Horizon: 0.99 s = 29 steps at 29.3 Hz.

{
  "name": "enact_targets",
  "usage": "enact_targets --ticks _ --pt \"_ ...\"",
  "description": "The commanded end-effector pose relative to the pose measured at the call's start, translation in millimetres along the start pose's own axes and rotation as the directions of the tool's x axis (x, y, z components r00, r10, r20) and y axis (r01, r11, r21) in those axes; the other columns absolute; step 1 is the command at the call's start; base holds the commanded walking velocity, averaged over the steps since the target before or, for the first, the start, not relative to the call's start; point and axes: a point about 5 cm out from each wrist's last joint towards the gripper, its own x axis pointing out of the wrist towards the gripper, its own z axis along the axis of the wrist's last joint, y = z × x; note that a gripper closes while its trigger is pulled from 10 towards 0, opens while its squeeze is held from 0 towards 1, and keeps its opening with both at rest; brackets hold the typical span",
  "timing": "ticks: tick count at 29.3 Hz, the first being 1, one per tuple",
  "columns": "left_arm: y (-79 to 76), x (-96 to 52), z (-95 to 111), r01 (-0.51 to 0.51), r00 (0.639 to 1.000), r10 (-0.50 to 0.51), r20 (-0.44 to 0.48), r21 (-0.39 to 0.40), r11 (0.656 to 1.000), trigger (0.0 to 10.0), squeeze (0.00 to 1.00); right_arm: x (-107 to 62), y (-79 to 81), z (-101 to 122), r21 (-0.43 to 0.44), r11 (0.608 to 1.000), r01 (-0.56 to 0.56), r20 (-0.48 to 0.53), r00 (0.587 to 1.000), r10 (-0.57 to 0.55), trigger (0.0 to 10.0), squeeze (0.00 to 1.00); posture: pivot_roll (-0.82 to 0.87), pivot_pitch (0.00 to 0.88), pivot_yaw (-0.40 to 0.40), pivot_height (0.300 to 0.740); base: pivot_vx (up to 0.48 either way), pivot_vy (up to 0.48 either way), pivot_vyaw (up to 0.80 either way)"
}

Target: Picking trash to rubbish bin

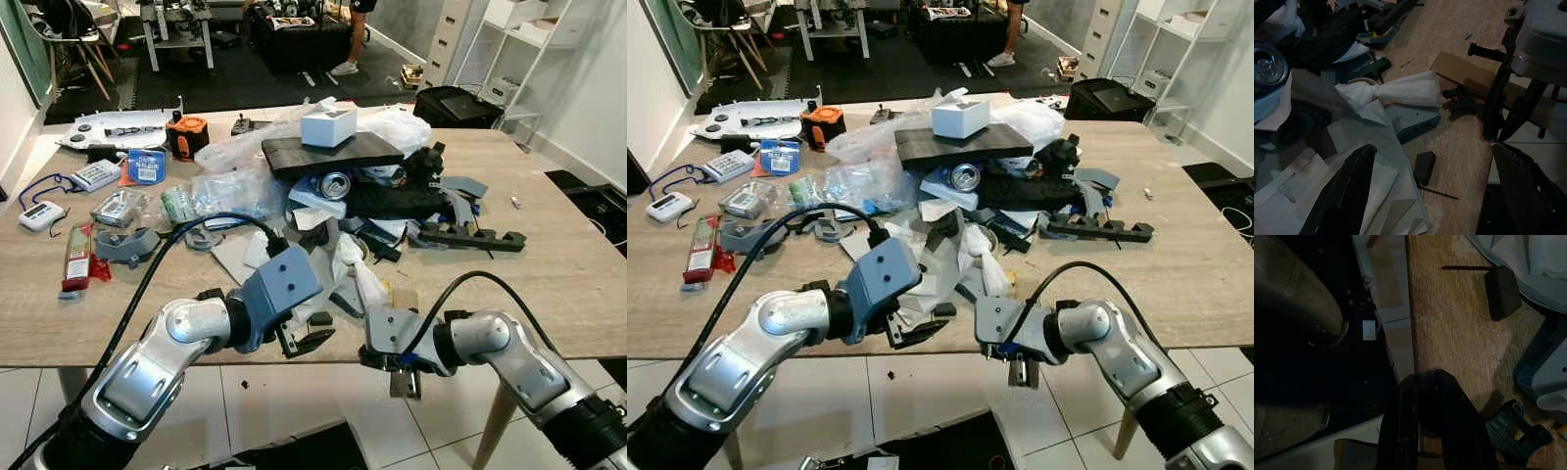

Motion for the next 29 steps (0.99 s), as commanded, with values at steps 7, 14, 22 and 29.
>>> enact_targets --ticks 7,14,22,29 --pt "1.9 -1.1 -2.7 -0.001 1.000 0.002 -0.013 0.005 1.000 10.0 0.00 -31.0 -42.7 11.8 0.075 0.970 0.231 0.122 0.963 -0.239 0.0 0.00 0.19 0.067 0.014 0.740 0.000 0.000 0.00" --pt "2.1 -0.3 -2.2 0.000 1.000 0.000 -0.008 0.003 1.000 10.0 0.00 -60.3 -74.6 15.4 0.066 0.911 0.407 0.156 0.898 -0.412 0.0 0.00 0.19 0.067 0.013 0.740 0.000 0.000 0.00" --pt "3.0 0.0 -1.7 -0.003 1.000 0.003 -0.003 0.002 1.000 10.0 0.00 -74.5 -88.7 11.9 0.068 0.857 0.511 0.165 0.842 -0.514 0.0 0.00 0.19 0.065 0.010 0.740 0.000 0.000 0.00" --pt "4.0 0.0 -1.3 -0.009 1.000 0.009 -0.001 0.004 1.000 10.0 0.00 -83.6 -98.3 16.3 0.102 0.819 0.564 0.224 0.789 -0.572 0.0 0.00 0.19 0.066 0.010 0.740 0.000 0.000 0.00"
